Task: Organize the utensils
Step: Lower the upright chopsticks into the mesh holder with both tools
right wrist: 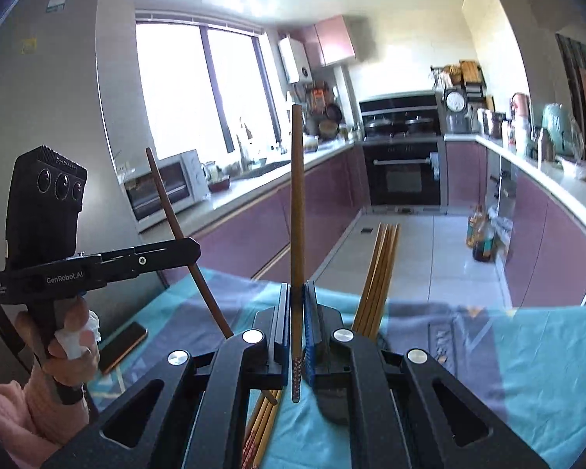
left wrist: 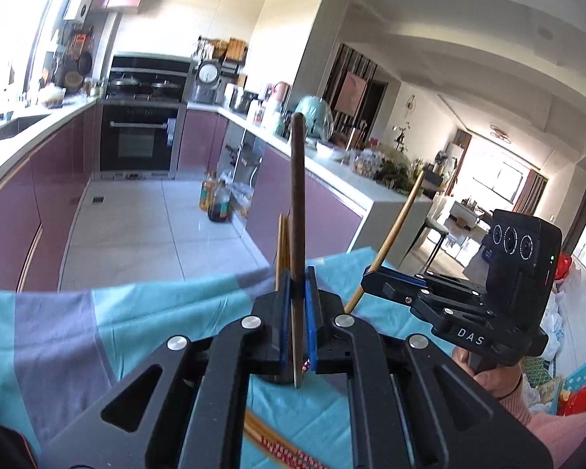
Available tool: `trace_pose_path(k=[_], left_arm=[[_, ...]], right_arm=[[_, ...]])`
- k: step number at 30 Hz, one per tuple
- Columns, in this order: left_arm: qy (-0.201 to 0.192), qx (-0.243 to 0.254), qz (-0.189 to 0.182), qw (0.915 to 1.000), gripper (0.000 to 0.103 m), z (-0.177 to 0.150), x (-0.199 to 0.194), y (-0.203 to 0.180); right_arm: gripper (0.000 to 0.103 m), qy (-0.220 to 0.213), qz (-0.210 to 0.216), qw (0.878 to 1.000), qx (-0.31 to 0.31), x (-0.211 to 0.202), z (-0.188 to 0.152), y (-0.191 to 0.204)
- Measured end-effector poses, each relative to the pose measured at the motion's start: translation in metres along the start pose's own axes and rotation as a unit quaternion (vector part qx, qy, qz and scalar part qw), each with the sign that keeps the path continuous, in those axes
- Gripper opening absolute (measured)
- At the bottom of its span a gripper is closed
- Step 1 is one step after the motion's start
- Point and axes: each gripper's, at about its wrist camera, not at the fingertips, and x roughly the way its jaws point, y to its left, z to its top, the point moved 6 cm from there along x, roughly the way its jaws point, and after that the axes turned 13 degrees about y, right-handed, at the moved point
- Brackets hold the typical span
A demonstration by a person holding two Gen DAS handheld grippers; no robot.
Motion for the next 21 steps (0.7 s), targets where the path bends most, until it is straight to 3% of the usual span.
trace_pose_path(k=[7,15,21], left_arm=[[-0.014,0.013,0.013,0.9997,0.007,0.028,0.008,-0.013],[0.070,0.025,0.053,0.9958,0.007,0.016,0.070,-0.013],[0.121,0.044,0.058,0.9900,0.007,-0.001,0.098,-0.010]], right_arm=[[0.006,-0.009,-0.026,1.000,0.013,0.008,0.018,-0.023],[0.006,0.064,-0.030,0.997,0.016,0.054,-0.005,-0.031],[0.006,0.105,-0.024,0.994,0.016,0.074,-0.019,-0.029]])
